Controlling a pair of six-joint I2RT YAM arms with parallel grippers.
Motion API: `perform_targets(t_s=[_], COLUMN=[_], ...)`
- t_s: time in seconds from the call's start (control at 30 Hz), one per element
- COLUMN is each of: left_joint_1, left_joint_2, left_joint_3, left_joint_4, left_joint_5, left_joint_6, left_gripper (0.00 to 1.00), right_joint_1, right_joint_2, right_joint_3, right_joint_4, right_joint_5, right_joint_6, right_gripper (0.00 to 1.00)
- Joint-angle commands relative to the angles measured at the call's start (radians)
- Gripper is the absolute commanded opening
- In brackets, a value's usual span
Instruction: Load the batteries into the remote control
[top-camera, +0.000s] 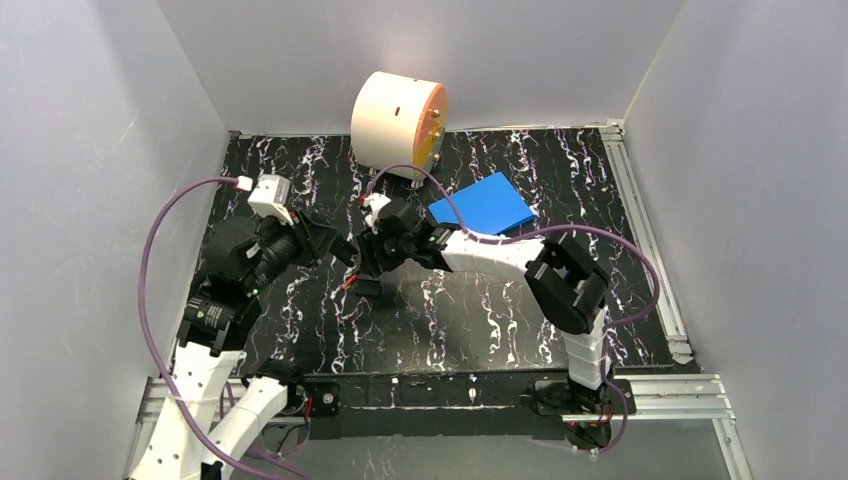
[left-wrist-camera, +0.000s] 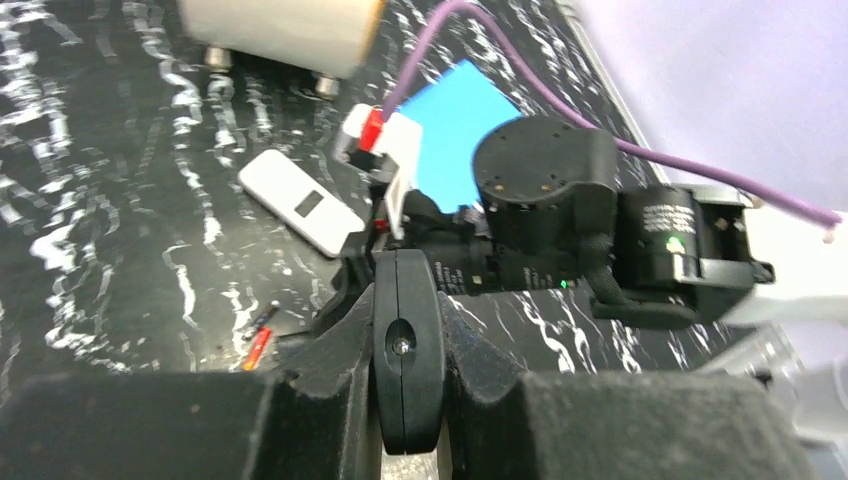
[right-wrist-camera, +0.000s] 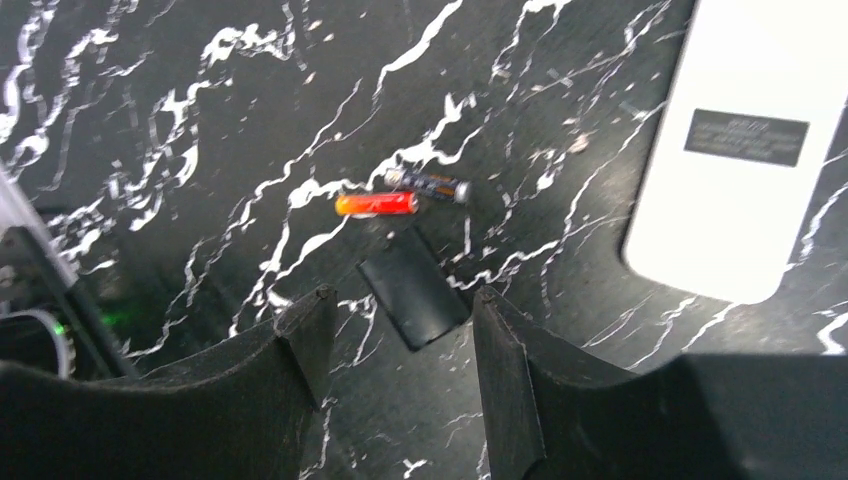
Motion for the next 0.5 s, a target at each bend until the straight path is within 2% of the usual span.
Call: perform_targets(t_s=[0.0,0.13,0.3,0.47], left_joint_1=[0.004,0.004,0.005,0.004], left_joint_2=[0.048,0.082,0.102,0.114], left_joint_3=[0.031,0.054,0.057,0.085], left_joint_4=[0.039,0.061,0.120,0.101], left_joint_5=[0.301,0.423,0.585,0.622], left_joint_6=[0.102,0.125,0.149,0.166], left_gripper=[0.00,0.00,0.00,0.00], right_joint_1=[-0.039,-0.058,-0.058,-0.058], right_joint_2=[-0.100,-0.096,-0.080,-0.021], right_joint_3=[-0.136,-0.163,-0.148,-0.076], right_joint_4=[0.230,0.248,0.237,0.152], right_joint_5=[-0.118,-0.176,-0.152,-0.111], right_joint_6=[0.160,0.189,0.187,0.171], right_gripper=[0.60,0.59,0.59,0.59])
